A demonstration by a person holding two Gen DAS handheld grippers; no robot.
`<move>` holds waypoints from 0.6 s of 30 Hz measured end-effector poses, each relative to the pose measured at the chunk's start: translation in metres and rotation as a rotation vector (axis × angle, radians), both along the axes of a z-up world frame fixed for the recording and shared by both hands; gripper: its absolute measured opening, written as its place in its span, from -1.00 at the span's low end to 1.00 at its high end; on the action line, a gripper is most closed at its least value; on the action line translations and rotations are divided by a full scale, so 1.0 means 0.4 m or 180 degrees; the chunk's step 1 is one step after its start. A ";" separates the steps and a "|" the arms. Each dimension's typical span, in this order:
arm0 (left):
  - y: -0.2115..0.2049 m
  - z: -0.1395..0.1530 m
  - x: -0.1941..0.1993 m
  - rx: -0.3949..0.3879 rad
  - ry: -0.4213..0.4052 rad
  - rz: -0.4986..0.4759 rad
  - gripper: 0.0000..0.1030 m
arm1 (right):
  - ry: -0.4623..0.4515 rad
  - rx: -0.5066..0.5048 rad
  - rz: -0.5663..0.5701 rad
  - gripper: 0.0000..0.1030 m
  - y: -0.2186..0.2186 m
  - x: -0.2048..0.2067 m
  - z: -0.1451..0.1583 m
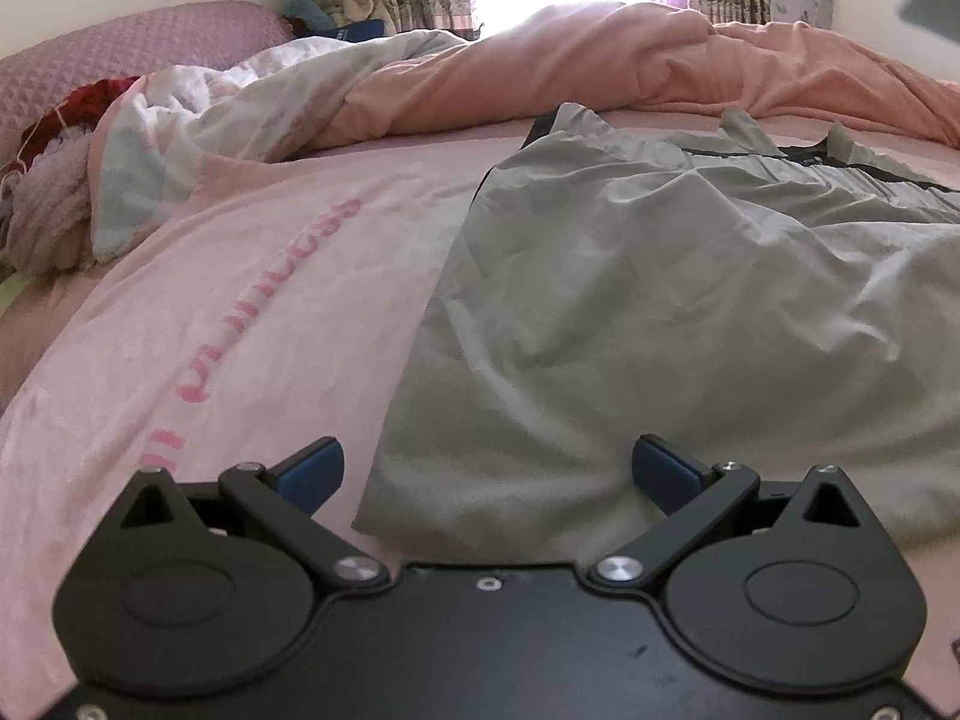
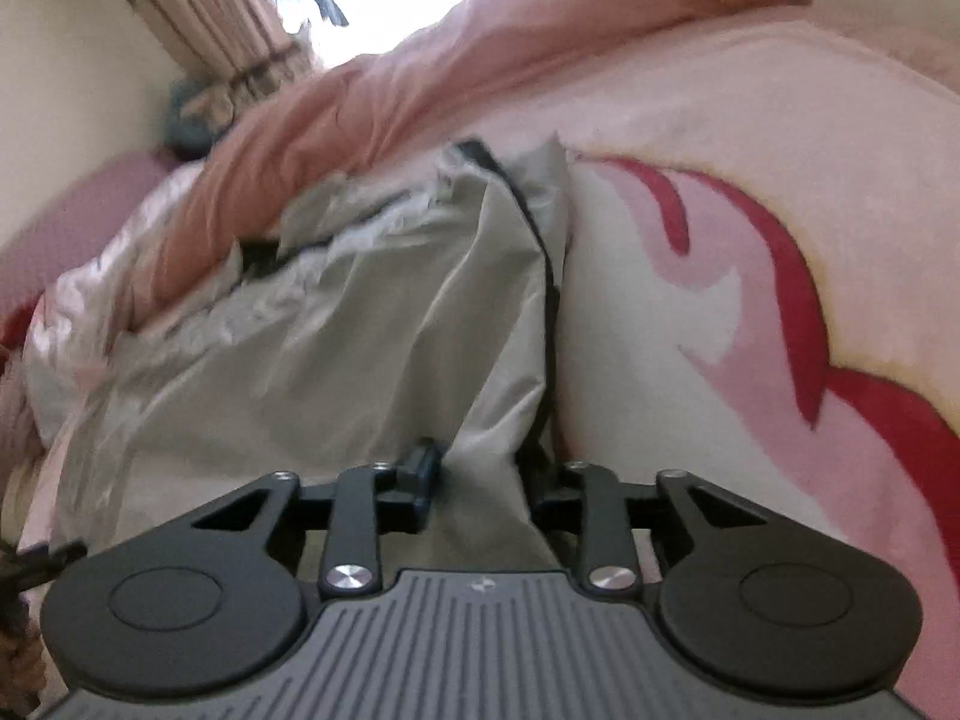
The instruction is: Fold large clothes
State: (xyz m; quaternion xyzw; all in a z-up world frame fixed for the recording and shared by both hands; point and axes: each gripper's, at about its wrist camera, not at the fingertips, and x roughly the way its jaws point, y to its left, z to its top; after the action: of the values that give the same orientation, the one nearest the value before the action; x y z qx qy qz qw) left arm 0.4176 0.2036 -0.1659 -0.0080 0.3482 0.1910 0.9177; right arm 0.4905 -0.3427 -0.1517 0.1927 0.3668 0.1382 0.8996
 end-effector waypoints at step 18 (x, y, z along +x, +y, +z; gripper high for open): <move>0.137 0.051 -0.010 -0.0032 0.0091 -0.0087 1.00 | -0.1253 0.0070 -0.0477 -0.77 0.385 -0.140 0.253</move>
State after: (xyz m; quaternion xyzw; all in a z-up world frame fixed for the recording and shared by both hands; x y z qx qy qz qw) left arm 0.4135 0.2584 -0.1457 -0.0051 0.3623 0.1769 0.9151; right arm 0.4347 -0.1887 -0.0505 0.1985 0.1671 0.1099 0.9595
